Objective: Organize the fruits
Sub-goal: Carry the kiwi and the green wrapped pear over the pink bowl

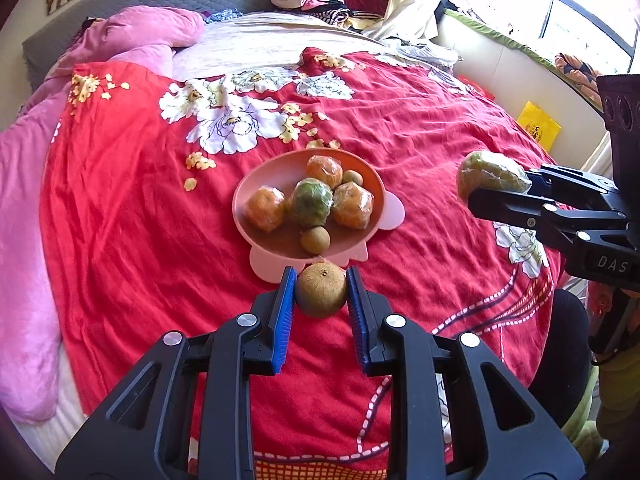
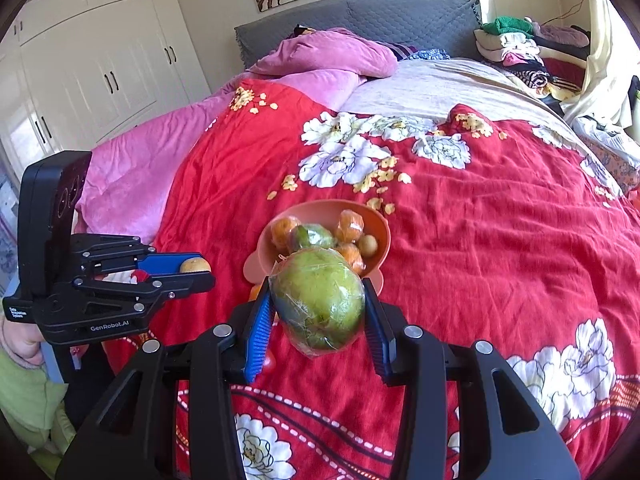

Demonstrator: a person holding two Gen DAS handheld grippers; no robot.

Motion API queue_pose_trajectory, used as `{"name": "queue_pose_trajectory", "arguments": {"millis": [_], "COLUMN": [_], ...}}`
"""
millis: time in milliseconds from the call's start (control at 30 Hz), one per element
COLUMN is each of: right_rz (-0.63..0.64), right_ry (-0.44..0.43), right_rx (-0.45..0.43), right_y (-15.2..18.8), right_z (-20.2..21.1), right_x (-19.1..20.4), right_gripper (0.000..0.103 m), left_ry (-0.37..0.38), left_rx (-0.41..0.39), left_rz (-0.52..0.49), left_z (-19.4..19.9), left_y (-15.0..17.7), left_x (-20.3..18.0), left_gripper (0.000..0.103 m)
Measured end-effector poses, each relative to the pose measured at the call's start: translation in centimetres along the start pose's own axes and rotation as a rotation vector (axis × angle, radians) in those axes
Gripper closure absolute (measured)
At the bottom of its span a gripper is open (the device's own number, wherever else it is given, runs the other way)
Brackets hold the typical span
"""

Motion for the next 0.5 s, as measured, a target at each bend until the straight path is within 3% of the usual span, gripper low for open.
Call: {"name": "queue_pose_trajectory", "arguments": {"millis": [500], "right_rz": [-0.009], "right_ry": [-0.006], "right_rx": [-0.032], "right_y": [-3.3], "right_z": [-0.7], "right_x": [-0.8], "right_gripper": [0.063], "left_ry": [0.016], "left_rx": [0.004], "left_rz": [-0.010], "left_z": [-1.5], "left_y": [-2.7], "left_x": [0.4], "left_gripper": [0.085]}}
Point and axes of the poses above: each gripper's, at about its wrist camera, not at the fingertips, and z roughly against the way its jaws point, x to its left, y to its underside, the point moved 3 cm from there along -z, roughly the way its jaws point, and after that the axes turned 7 degrees about x, right-handed, at the moved point
